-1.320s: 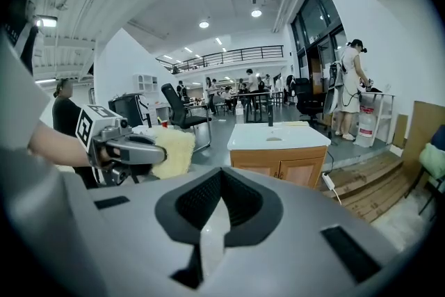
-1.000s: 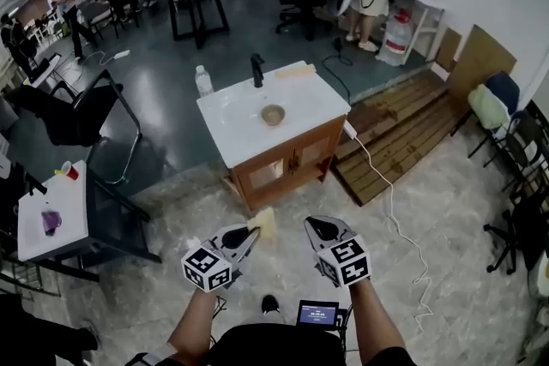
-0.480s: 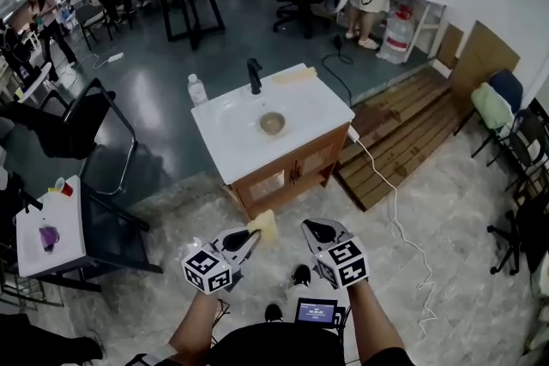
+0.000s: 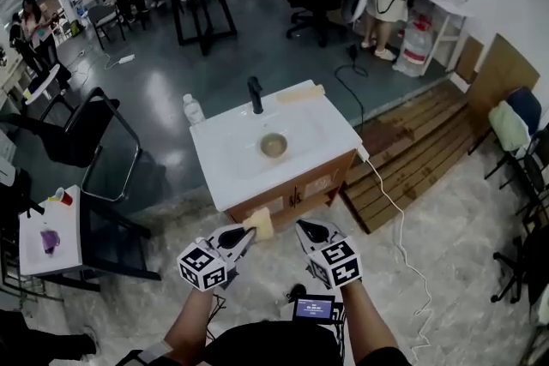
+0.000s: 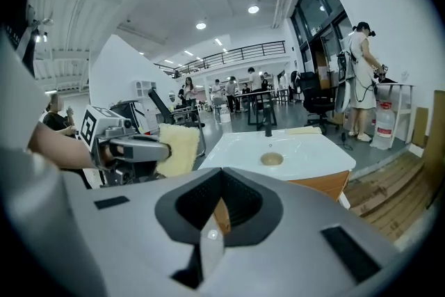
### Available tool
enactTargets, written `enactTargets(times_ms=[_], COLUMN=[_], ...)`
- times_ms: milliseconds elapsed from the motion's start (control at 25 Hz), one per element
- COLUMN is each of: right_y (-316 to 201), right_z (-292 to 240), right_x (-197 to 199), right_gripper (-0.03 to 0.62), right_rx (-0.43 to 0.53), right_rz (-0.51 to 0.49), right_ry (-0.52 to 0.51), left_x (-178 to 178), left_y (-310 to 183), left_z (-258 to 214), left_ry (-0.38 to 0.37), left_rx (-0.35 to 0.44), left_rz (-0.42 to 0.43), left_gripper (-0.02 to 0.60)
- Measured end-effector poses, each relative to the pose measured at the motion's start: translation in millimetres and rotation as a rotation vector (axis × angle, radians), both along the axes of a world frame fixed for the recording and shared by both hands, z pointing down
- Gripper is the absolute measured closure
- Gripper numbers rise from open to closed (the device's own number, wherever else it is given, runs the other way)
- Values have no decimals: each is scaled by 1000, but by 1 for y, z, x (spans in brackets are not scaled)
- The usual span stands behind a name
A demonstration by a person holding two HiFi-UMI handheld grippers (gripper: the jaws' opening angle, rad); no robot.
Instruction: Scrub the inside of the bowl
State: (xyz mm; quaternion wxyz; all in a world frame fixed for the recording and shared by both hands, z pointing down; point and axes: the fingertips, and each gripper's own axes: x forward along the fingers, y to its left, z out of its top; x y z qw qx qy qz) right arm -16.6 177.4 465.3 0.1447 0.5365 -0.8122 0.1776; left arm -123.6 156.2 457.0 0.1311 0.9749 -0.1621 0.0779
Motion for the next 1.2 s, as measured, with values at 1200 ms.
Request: enactTargets(times_ms=[1200], right_y=[-196], right_z=[9], right_x=[87], right_gripper=[585], right_rx=[-34], right_rz=[-68], right_ry=[-5], left_x=[76], left_y=[-194], left_z=[22], left_ry=[-41], left_rx=[-15], left_rz=[-99], left_gripper=[565])
